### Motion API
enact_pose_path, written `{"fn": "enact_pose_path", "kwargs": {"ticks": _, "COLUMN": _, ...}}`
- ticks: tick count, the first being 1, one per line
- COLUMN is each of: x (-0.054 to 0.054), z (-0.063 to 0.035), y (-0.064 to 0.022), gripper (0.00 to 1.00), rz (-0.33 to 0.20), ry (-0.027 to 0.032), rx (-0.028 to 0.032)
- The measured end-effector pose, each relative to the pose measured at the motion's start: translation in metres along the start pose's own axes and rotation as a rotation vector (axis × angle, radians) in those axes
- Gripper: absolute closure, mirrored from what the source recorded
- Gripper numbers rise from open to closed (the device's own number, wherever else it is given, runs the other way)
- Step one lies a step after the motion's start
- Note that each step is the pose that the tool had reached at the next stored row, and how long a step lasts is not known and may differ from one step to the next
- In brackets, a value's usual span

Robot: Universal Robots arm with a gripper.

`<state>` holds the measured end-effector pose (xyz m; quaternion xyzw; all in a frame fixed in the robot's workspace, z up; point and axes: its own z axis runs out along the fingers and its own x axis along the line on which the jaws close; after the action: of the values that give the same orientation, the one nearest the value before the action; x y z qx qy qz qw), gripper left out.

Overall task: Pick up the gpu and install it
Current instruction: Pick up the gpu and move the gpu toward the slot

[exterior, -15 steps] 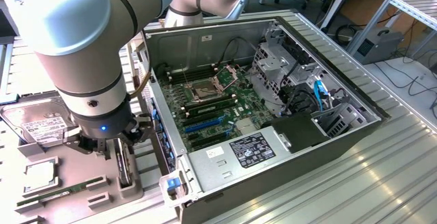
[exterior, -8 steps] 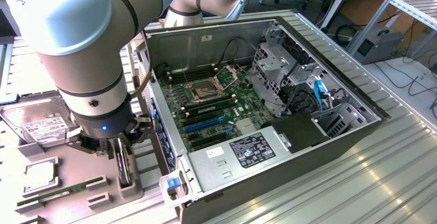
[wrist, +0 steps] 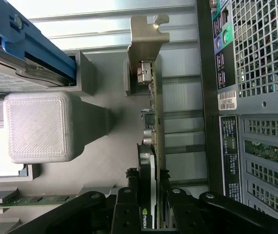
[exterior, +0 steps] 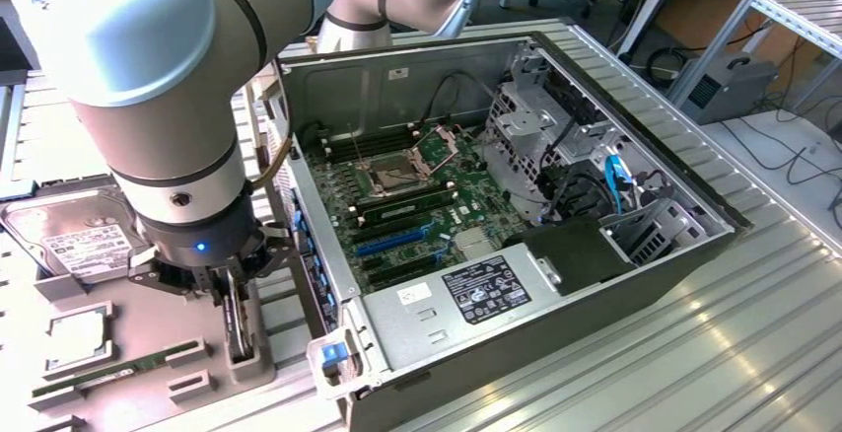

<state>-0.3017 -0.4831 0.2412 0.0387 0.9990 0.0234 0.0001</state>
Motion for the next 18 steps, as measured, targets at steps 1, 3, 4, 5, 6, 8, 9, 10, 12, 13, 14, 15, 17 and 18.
{"fn": "enact_pose_path", "kwargs": {"ticks": 1, "x": 0.0, "z": 0.0, "y": 0.0, "gripper": 0.73, "rz": 0.0, "ry": -0.0001, "rx": 0.0}}
{"fn": "enact_pose_path", "kwargs": {"ticks": 3, "x": 0.0, "z": 0.0, "y": 0.0, "gripper": 0.73, "rz": 0.0, "ry": 0.0, "rx": 0.0}}
{"fn": "enact_pose_path", "kwargs": {"ticks": 4, "x": 0.0, "z": 0.0, "y": 0.0, "gripper": 0.73, "rz": 0.0, "ry": 0.0, "rx": 0.0}}
{"fn": "enact_pose_path", "kwargs": {"ticks": 5, "x": 0.0, "z": 0.0, "y": 0.0, "gripper": 0.73, "rz": -0.008, "ry": 0.0004, "rx": 0.0}}
{"fn": "enact_pose_path", "kwargs": {"ticks": 6, "x": 0.0, "z": 0.0, "y": 0.0, "gripper": 0.73, "rz": -0.021, "ry": 0.0011, "rx": 0.0002}}
{"fn": "enact_pose_path", "kwargs": {"ticks": 8, "x": 0.0, "z": 0.0, "y": 0.0, "gripper": 0.73, "rz": -0.048, "ry": 0.0023, "rx": 0.0002}}
{"fn": "enact_pose_path", "kwargs": {"ticks": 9, "x": 0.0, "z": 0.0001, "y": 0.0, "gripper": 0.73, "rz": -0.048, "ry": 0.0023, "rx": 0.0001}}
{"fn": "enact_pose_path", "kwargs": {"ticks": 10, "x": 0.0, "z": 0.0001, "y": 0.0, "gripper": 0.73, "rz": -0.048, "ry": 0.0023, "rx": 0.0001}}
{"fn": "enact_pose_path", "kwargs": {"ticks": 12, "x": 0.0, "z": 0.0001, "y": 0.0, "gripper": 0.73, "rz": -0.048, "ry": 0.0023, "rx": 0.0001}}
{"fn": "enact_pose_path", "kwargs": {"ticks": 13, "x": 0.0, "z": 0.0001, "y": 0.0, "gripper": 0.73, "rz": -0.048, "ry": 0.0022, "rx": 0.0}}
{"fn": "enact_pose_path", "kwargs": {"ticks": 14, "x": 0.0, "z": -0.0005, "y": 0.0001, "gripper": 0.73, "rz": -0.049, "ry": 0.002, "rx": -0.0002}}
{"fn": "enact_pose_path", "kwargs": {"ticks": 15, "x": 0.0, "z": -0.0037, "y": 0.0002, "gripper": 0.73, "rz": -0.048, "ry": 0.0023, "rx": 0.0}}
{"fn": "enact_pose_path", "kwargs": {"ticks": 17, "x": 0.0, "z": -0.009, "y": 0.0004, "gripper": 0.73, "rz": -0.048, "ry": 0.0022, "rx": 0.0}}
{"fn": "enact_pose_path", "kwargs": {"ticks": 18, "x": 0.0, "z": -0.0117, "y": 0.0006, "gripper": 0.73, "rz": -0.048, "ry": 0.0023, "rx": 0.0}}
